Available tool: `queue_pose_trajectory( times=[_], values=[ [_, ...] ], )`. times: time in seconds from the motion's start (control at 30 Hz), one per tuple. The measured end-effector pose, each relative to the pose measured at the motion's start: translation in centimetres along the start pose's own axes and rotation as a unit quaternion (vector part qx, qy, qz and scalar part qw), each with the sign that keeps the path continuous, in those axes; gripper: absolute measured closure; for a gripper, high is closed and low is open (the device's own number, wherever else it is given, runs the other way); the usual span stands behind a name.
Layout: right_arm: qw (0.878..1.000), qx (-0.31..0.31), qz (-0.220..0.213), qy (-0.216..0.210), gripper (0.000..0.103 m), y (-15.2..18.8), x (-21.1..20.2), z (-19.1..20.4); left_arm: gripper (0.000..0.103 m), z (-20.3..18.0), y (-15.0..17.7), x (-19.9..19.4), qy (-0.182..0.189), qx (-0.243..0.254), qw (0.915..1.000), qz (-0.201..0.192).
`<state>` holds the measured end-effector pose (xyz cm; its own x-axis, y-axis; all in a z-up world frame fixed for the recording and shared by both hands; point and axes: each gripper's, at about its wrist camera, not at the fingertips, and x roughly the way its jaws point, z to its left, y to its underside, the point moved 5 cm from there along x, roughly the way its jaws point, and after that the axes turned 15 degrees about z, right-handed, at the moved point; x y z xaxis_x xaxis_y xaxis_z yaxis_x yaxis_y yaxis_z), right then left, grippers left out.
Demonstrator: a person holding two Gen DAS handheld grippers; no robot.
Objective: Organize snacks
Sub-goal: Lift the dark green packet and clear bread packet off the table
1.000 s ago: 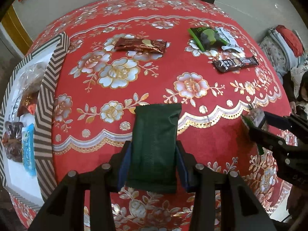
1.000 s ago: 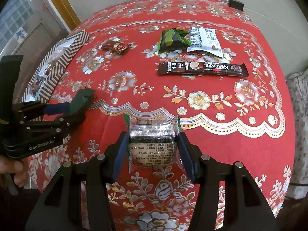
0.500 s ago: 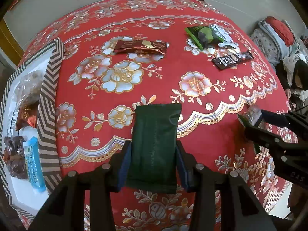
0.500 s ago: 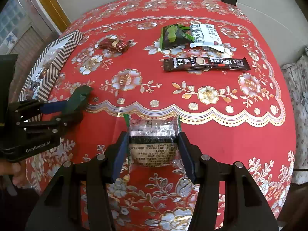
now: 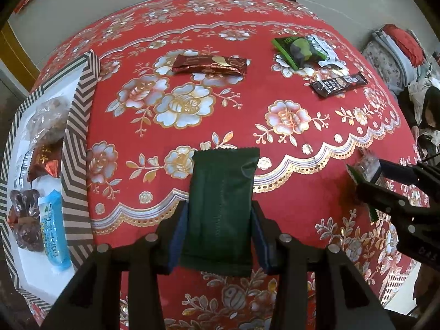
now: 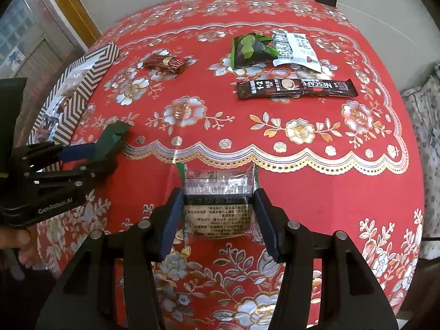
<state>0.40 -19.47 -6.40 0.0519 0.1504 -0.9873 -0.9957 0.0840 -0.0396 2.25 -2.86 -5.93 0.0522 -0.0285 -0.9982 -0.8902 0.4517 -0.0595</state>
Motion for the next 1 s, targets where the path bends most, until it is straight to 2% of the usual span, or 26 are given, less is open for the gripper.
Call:
queue_pose_trajectory(
  times=[1.0],
  values=[
    [1.0, -0.01, -0.002, -0.004, 0.051, 1.3, -0.6, -0.4, 0.057, -1.1, 1.3, -0.2, -0.006, -0.022, 0.9997, 0.003]
  ],
)
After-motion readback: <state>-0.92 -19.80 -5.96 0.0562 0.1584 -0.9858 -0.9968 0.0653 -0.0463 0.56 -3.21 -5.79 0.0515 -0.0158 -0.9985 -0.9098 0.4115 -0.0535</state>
